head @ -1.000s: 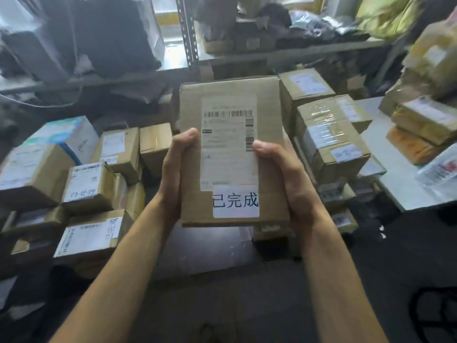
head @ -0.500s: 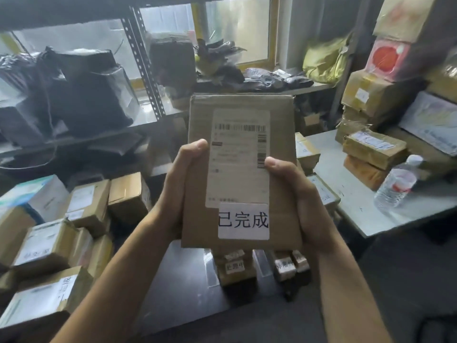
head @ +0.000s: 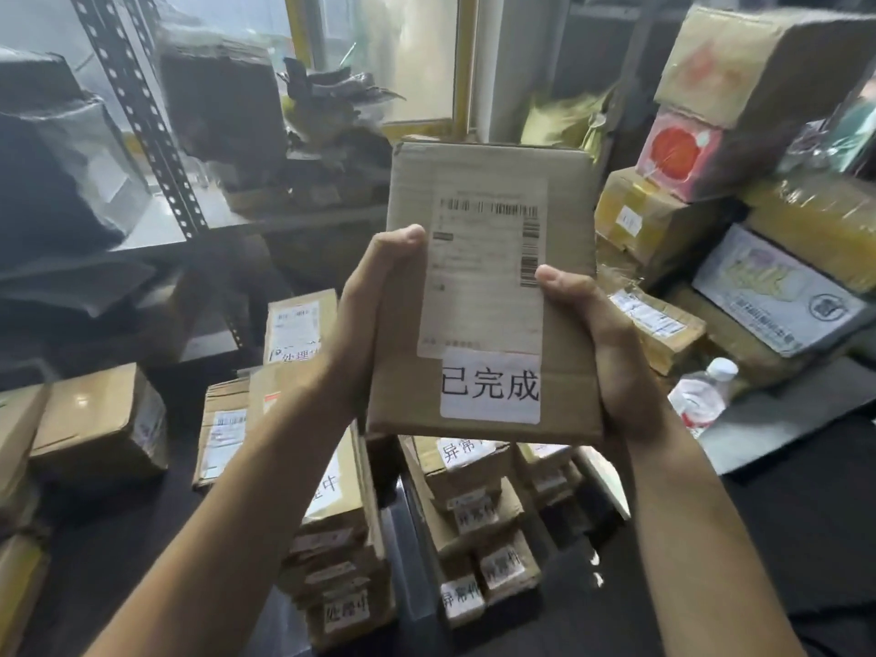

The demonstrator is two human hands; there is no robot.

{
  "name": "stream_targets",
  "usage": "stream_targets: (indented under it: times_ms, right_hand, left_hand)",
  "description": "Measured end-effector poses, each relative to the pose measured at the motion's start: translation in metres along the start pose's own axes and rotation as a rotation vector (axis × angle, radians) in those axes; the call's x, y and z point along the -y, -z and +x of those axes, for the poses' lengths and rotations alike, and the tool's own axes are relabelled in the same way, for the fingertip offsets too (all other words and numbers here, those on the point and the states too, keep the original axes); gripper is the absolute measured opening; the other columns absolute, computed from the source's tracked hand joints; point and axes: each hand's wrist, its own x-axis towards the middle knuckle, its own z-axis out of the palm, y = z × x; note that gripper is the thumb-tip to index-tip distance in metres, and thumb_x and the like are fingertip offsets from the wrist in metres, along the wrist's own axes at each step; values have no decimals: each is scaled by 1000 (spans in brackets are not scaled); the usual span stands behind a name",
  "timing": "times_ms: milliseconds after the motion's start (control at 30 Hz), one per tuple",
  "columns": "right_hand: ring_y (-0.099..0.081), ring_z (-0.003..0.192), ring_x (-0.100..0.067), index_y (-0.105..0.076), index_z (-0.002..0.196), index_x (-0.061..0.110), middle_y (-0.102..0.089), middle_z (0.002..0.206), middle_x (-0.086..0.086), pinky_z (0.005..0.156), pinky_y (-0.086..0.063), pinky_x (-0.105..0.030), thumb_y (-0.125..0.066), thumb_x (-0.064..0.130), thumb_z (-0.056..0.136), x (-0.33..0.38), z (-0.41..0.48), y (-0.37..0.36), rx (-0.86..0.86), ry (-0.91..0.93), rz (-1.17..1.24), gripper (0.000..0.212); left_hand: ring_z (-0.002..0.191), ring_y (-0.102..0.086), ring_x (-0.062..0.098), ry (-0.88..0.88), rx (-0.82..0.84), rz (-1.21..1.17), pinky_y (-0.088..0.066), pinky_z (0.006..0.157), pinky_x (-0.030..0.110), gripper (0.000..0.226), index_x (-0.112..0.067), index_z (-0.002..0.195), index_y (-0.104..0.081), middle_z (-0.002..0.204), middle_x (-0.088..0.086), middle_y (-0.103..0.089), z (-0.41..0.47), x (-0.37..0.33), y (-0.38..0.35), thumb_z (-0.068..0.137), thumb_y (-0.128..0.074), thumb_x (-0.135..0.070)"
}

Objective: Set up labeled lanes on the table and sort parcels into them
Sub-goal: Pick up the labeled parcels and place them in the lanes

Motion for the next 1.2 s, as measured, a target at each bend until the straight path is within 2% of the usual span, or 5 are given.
stream_targets:
  times_ms: [100, 300, 800, 1067, 1200]
  right_hand:
    - [-74, 100, -31, -56, 136, 18, -71, 122, -14, 67, -61, -37, -69, 41, 83, 10, 17, 20, 2, -18, -14, 60]
    - [-76, 82, -23, -57, 136, 16, -75, 107, -11, 56, -59, -32, -61, 42, 78, 30, 65, 78, 62, -93, -9, 64]
    - [-73, 106, -32, -58, 136, 16, -71, 124, -12, 74, -62, -40, -72, 42, 82, 14, 165, 196, 234, -313, 5, 62]
    - [-75, 98, -28, -60, 135, 14, -74, 119, -13, 73, -63, -38, -70, 40, 85, -49, 179, 240, 240, -560, -9, 58]
    - [-73, 101, -29, -60, 135, 16, -72, 123, -15, 78, -63, -38, -64, 41, 92, -72, 176, 252, 276, -620, -37, 50]
  left_hand:
    - [59, -69, 11, -31, 18, 52, -56, 51, 21, 35, -16, 95, -70, 70, -3, -75, 19, 7, -16, 104, -40, -31]
    - [86, -71, 22, -5, -75, 8, -61, 71, 32, 41, -10, 124, -63, 109, 10, -73, 78, 26, -61, 102, -42, -37]
    - [84, -74, 19, 92, -307, 11, -60, 67, 30, 37, -16, 111, -68, 98, 4, -78, 135, 91, -137, 104, -39, -38]
    - [114, -62, 24, 407, -354, 653, -47, 103, 45, 71, -20, 133, -47, 127, 2, -64, 172, 144, -117, 71, -43, -54]
    - [123, -56, 30, 543, -323, 801, -41, 98, 36, 53, -17, 141, -31, 140, 8, -53, 167, 153, -124, 96, -45, -41]
